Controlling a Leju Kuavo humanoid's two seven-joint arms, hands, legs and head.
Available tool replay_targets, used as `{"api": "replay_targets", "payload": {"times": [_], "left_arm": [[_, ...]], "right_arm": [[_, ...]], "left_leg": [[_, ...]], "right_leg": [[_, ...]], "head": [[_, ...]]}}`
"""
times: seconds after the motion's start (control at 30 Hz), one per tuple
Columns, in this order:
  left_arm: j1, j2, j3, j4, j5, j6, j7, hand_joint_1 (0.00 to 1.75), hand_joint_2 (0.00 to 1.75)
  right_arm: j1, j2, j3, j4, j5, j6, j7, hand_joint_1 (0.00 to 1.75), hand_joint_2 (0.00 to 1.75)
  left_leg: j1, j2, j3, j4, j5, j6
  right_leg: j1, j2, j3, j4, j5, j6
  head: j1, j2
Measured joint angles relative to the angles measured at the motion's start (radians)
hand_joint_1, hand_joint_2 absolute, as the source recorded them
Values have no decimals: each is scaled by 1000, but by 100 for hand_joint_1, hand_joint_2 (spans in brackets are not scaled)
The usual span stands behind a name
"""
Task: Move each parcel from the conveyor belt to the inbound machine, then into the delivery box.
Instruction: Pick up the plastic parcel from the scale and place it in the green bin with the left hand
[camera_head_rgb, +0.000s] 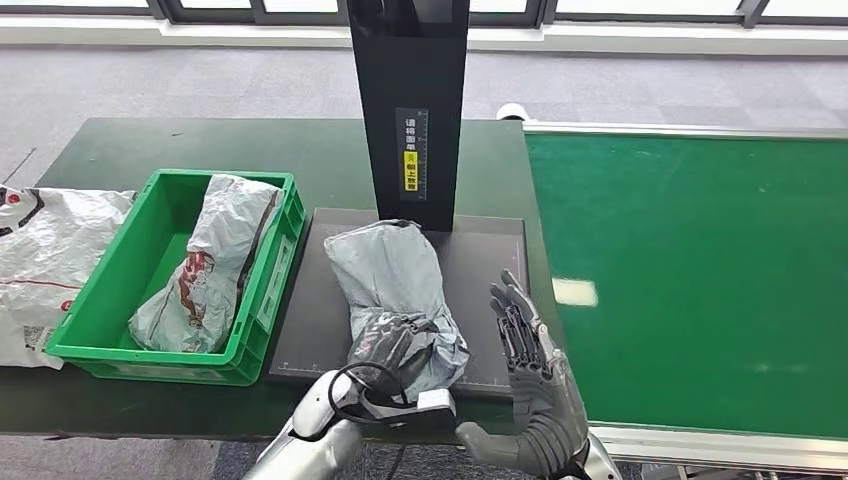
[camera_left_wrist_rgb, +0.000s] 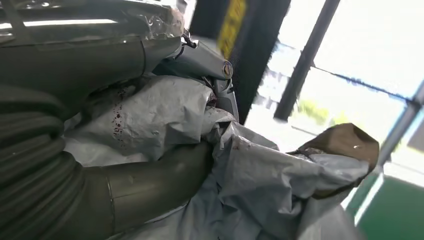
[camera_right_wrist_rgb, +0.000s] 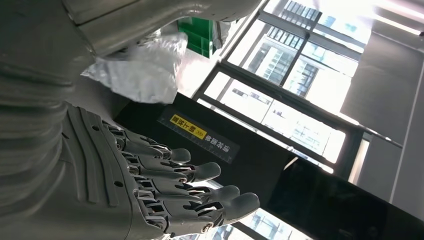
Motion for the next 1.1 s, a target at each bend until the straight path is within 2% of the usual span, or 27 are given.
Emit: {"api": "replay_targets", "payload": {"times": [0.17,0.3,0.43,0.6,0.8,1.1], "left_arm": [[122,16,114,-297,-3,114,-71,175,175],[173,21,175,-460,-10,120,-115,175,175],[214,-18,288,-652,17,121,-266,175,175],[222,-36,424,-881,99,122,-290,175,175],[232,-43,492,-1001,113,122,-293,175,175],[235,-45,515,-1047,118,121,-293,175,175]], "right_arm": [[13,-7,0,-1,-15,-21,0,0,175],[14,-11,0,-1,-18,-24,0,0,175],[13,-15,0,1,-33,-25,0,0,175],[0,-22,0,14,-52,-35,1,0,175],[-11,-27,0,29,-53,-37,1,0,175],[-14,-29,0,40,-52,-37,1,0,175]], "left_leg": [[0,1,-2,0,0,0],[0,0,-2,0,0,0],[1,1,-2,0,0,0],[1,0,-2,0,0,0],[1,0,-2,0,0,-1],[1,0,-2,0,0,-1]], "right_leg": [[0,1,-3,0,-1,0],[0,0,-2,0,-1,-1],[0,1,-3,0,-1,-1],[1,0,-2,1,-2,-1],[1,-1,-2,1,-2,-2],[1,-1,-2,1,-2,-2]], "head": [[0,0],[0,0],[0,0],[0,0],[0,0],[0,0]]}}
